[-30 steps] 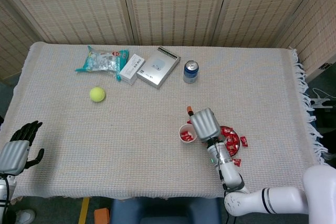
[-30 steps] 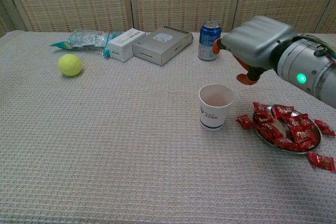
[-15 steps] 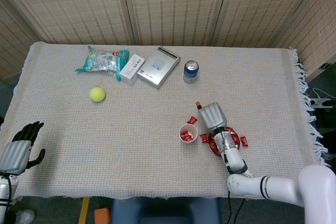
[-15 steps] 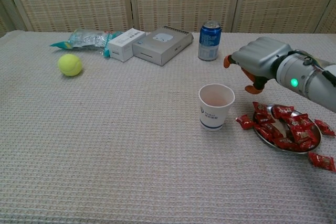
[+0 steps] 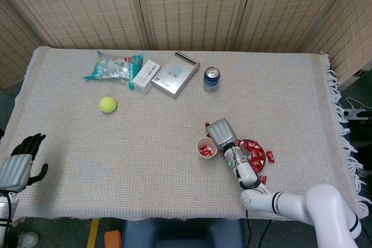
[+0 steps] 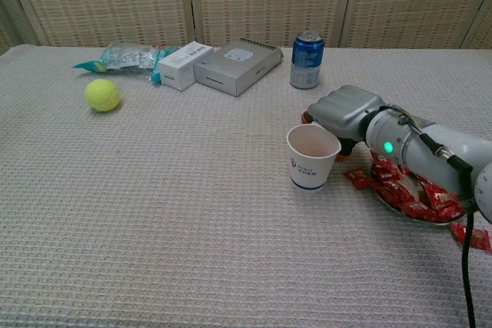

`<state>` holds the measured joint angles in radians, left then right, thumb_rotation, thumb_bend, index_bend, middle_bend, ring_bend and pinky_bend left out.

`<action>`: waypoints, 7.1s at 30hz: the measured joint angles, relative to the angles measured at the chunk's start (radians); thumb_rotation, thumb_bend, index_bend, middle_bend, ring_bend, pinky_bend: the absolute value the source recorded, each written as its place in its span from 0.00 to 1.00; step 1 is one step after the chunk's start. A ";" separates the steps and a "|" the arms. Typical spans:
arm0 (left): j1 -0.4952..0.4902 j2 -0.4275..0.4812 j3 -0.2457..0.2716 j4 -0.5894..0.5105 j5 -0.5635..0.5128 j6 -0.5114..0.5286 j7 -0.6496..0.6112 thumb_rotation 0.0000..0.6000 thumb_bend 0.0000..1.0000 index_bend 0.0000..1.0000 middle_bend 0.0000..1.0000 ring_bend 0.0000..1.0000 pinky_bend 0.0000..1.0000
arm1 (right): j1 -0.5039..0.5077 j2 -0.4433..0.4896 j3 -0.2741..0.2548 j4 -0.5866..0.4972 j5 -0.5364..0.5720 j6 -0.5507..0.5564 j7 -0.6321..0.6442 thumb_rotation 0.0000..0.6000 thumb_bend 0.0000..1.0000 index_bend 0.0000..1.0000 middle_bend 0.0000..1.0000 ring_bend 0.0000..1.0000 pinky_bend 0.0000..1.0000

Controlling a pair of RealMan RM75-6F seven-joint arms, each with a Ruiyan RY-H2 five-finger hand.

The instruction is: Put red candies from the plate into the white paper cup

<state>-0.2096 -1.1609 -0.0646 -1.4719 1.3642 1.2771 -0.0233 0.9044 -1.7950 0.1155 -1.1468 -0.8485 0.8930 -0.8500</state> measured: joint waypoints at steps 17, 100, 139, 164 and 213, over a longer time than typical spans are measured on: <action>0.000 -0.002 -0.001 0.001 -0.001 0.000 0.006 1.00 0.45 0.00 0.00 0.00 0.16 | -0.006 -0.044 0.015 0.053 -0.058 0.027 0.034 1.00 0.29 0.56 0.76 0.78 1.00; -0.003 -0.031 0.011 -0.011 -0.005 -0.005 0.088 1.00 0.45 0.00 0.00 0.00 0.17 | -0.449 0.511 -0.355 -0.390 -0.601 0.271 0.394 1.00 0.24 0.45 0.76 0.74 1.00; -0.003 -0.026 0.013 -0.012 -0.004 -0.009 0.080 1.00 0.45 0.00 0.00 0.00 0.18 | -0.491 0.463 -0.222 -0.397 -0.675 0.249 0.439 1.00 0.24 0.58 0.76 0.76 1.00; -0.005 -0.017 0.007 -0.006 -0.017 -0.019 0.058 1.00 0.45 0.00 0.00 0.00 0.18 | -0.159 0.332 0.087 -0.594 -0.181 0.054 0.146 1.00 0.24 0.57 0.76 0.77 1.00; -0.015 -0.046 0.016 -0.006 -0.028 -0.037 0.130 1.00 0.45 0.00 0.00 0.00 0.19 | -0.374 0.434 -0.204 -0.265 -0.288 0.091 0.381 1.00 0.20 0.34 0.76 0.76 1.00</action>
<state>-0.2247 -1.2072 -0.0485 -1.4775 1.3359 1.2405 0.1065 0.5301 -1.3610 -0.0888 -1.4121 -1.1365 0.9842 -0.4689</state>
